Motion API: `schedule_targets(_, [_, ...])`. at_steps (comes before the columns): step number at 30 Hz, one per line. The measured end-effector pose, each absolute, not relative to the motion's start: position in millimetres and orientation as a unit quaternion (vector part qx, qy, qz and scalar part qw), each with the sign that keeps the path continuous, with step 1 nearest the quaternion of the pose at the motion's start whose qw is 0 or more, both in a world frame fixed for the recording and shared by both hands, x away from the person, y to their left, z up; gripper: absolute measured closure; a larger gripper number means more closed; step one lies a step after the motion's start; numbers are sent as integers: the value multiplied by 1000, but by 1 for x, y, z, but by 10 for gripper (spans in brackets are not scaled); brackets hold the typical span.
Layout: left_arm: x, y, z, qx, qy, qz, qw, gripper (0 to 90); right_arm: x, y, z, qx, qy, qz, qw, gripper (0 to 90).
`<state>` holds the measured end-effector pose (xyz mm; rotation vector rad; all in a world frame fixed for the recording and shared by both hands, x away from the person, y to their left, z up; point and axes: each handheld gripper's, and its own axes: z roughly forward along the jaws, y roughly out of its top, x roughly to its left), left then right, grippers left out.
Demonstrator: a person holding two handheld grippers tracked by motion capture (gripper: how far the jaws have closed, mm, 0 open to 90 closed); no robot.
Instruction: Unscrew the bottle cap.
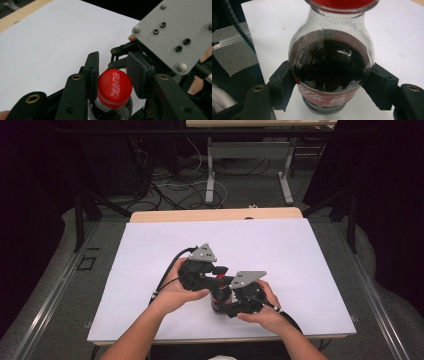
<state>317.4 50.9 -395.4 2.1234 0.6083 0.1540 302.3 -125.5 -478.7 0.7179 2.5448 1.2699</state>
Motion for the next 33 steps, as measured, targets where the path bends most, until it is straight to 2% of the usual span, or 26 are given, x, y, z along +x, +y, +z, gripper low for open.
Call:
schedule_targets(6, [308, 39, -394, 843, 305, 104, 430, 627, 304, -127, -479, 252, 860, 429, 112, 308])
schedule_targets(9, [309, 38, -392, 843, 302, 111, 432, 593, 305, -128, -479, 253, 862, 427, 104, 308])
schedule_targets(10, [310, 39, -391, 844, 299, 107, 433, 549, 305, -128, -479, 254, 859, 431, 107, 308])
schedule_targets(14, [313, 46, -385, 850, 287, 89, 433, 465, 305, -129, -479, 250, 860, 434, 98, 308])
schedule_targets(20, [319, 61, -383, 861, 255, 44, 438, 430, 304, -129, -478, 249, 858, 437, 103, 307])
schedule_targets(28, [326, 62, -390, 880, 183, 3, 439, 447, 302, -127, -478, 235, 862, 440, 96, 307])
schedule_targets(33, [331, 63, -394, 887, 170, -1, 429, 548, 301, -126, -477, 227, 865, 438, 93, 307])
